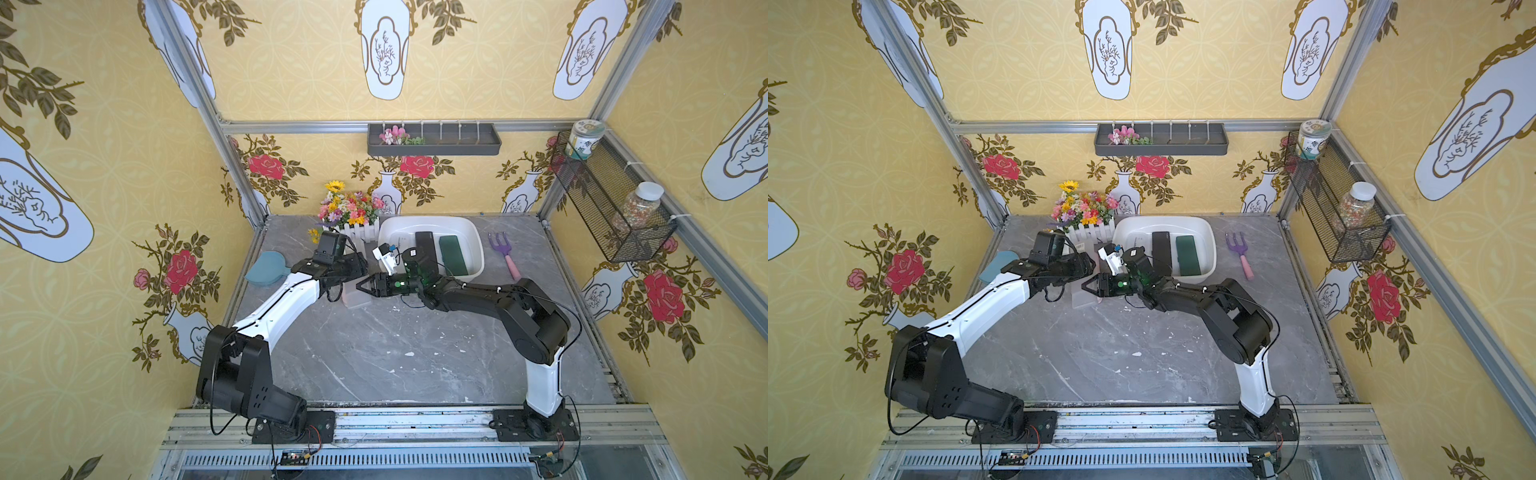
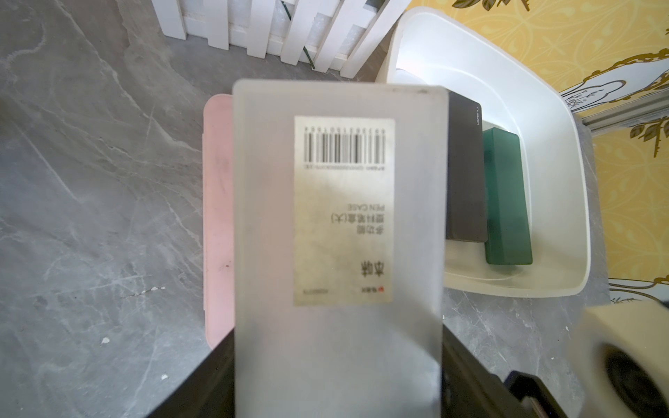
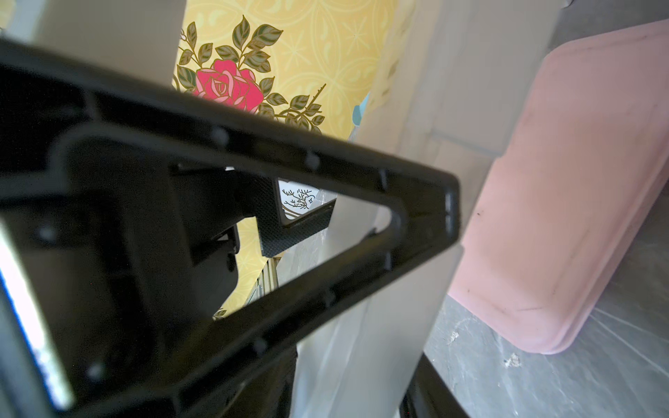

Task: Put the pencil case into the storage box
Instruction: Pick up the pencil case from the center of the board.

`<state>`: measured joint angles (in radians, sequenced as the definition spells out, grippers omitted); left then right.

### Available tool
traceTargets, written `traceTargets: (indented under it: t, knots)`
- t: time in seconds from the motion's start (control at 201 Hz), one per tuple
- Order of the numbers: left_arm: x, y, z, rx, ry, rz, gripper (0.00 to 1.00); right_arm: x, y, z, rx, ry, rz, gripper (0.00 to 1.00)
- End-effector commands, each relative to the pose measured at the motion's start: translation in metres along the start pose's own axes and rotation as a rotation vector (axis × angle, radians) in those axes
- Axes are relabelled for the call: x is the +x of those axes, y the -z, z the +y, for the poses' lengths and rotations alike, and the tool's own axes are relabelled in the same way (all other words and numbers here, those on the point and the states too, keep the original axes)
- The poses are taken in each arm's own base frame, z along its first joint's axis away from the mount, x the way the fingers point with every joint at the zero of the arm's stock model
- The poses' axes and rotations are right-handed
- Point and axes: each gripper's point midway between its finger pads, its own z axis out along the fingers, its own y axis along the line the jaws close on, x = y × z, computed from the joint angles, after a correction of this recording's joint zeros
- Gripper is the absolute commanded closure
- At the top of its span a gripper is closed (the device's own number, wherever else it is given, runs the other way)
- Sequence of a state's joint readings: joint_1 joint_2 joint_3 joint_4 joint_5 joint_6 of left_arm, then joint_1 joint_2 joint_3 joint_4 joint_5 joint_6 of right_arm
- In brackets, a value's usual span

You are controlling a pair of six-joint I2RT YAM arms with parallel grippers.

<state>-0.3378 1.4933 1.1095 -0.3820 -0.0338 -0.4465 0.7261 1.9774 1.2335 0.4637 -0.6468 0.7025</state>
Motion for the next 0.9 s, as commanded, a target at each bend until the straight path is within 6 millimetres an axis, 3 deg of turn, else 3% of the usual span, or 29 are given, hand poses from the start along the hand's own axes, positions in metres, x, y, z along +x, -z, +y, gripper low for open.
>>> traceTargets:
  t: [0.0, 0.473, 0.896]
  knots:
    - [-0.0019, -0.0036, -0.003, 0.016, 0.004, -0.011, 0.27, -0.0078, 0.0017, 0.0037, 0.003, 0.02, -0.026, 0.54]
    - [-0.0005, -0.0091, -0.002, 0.013, 0.003, -0.006, 0.25, -0.0086, 0.0022, 0.0073, -0.003, 0.019, -0.023, 0.65]
    - [-0.0003, -0.0102, -0.0017, 0.008, 0.001, -0.012, 0.22, -0.0096, 0.0004, 0.0088, -0.018, 0.011, -0.024, 0.66]
